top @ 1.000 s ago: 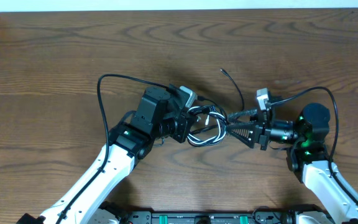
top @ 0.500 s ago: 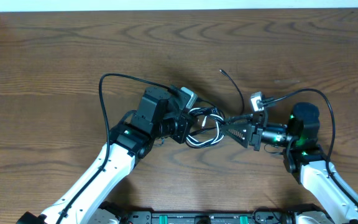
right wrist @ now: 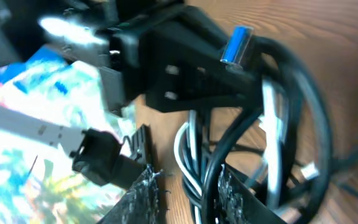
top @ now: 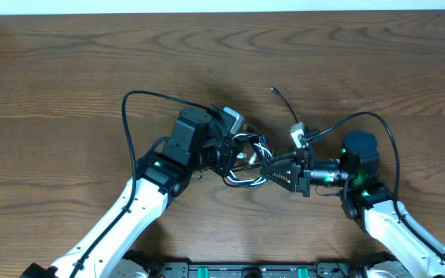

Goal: Untangle cables

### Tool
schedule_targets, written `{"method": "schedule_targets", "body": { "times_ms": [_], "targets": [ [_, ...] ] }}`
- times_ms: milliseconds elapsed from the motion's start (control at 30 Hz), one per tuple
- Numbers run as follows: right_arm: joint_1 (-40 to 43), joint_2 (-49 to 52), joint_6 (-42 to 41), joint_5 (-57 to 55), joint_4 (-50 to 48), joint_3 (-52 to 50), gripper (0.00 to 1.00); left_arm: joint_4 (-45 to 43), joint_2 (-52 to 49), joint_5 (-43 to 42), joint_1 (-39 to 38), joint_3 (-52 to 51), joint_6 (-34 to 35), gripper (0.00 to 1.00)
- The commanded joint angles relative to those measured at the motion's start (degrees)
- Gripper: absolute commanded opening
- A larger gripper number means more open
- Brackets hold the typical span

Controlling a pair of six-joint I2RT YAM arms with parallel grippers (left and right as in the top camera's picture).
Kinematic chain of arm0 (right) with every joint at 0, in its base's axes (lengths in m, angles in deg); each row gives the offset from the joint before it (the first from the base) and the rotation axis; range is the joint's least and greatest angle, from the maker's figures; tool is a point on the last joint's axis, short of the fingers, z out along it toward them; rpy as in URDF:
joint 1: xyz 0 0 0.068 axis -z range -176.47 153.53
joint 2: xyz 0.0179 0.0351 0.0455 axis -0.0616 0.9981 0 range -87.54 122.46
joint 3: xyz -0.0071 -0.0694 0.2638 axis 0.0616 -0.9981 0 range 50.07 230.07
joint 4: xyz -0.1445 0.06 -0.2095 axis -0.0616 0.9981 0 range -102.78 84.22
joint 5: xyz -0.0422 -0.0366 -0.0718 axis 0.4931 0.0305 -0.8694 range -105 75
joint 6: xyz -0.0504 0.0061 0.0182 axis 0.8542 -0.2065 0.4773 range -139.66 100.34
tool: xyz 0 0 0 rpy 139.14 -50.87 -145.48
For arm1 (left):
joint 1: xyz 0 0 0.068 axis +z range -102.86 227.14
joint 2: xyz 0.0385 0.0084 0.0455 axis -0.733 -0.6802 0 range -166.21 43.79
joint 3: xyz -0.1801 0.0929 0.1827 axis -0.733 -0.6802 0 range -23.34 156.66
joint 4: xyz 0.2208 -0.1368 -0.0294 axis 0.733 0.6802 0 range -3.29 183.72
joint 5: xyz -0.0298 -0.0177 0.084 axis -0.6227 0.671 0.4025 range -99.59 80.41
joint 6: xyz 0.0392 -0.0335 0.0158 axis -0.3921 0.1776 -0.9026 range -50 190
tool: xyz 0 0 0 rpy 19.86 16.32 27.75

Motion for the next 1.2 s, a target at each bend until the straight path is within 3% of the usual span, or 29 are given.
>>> {"method": "schedule_targets", "body": {
  "times_ms": [0,167,233,367,467,567,800,833,1033,1167],
  "targets": [
    [-1.5,-0.3,-0.9,8.3,-2.3,0.2,0.27,-0.9,0.0,-0.7,-0.1,0.6,0.2,0.08],
    [-1.5,-0.3,-6.2,9.0,-7.3,0.2,0.28,-2.4,0.0,-0.7,-0.1,0.6,4.2,0.08],
    [-1.5,-0.3,-8.1,10.2,-11.1,0.2,0.23,-2.8,0.0,-0.6,-0.1,0.6,4.2,0.08],
    [-1.5,-0.3,-14.9,12.0,-26.2,0.2,0.01,-2.5,-0.9,3.7,-0.1,0.6,4.3,0.08],
    [-1.5,-0.3,-22.0,11.9,-39.5,0.2,0.01,-2.5,-3.0,5.6,-0.1,0.5,4.3,0.09],
    [-1.5,-0.3,-24.9,11.9,-45.7,0.2,0.01,-2.5,-5.6,5.6,-0.1,0.5,6.1,0.12],
    [-1.3,-0.3,-24.5,12.0,-43.8,0.2,0.01,-2.8,-11.1,5.6,-0.1,0.5,9.0,0.16],
    [-1.2,-0.3,-24.2,12.0,-43.7,0.2,0.02,-2.8,-11.4,5.6,-0.1,0.5,10.6,0.08],
    [0.2,-0.3,-21.6,9.5,-32.0,0.2,0.37,-4.0,-11.4,4.8,1.2,0.5,30.5,0.08],
    [1.2,-0.3,-15.9,2.4,-15.4,0.2,0.44,-4.0,-11.4,-2.9,4.1,0.5,36.5,0.08]
  ]
}}
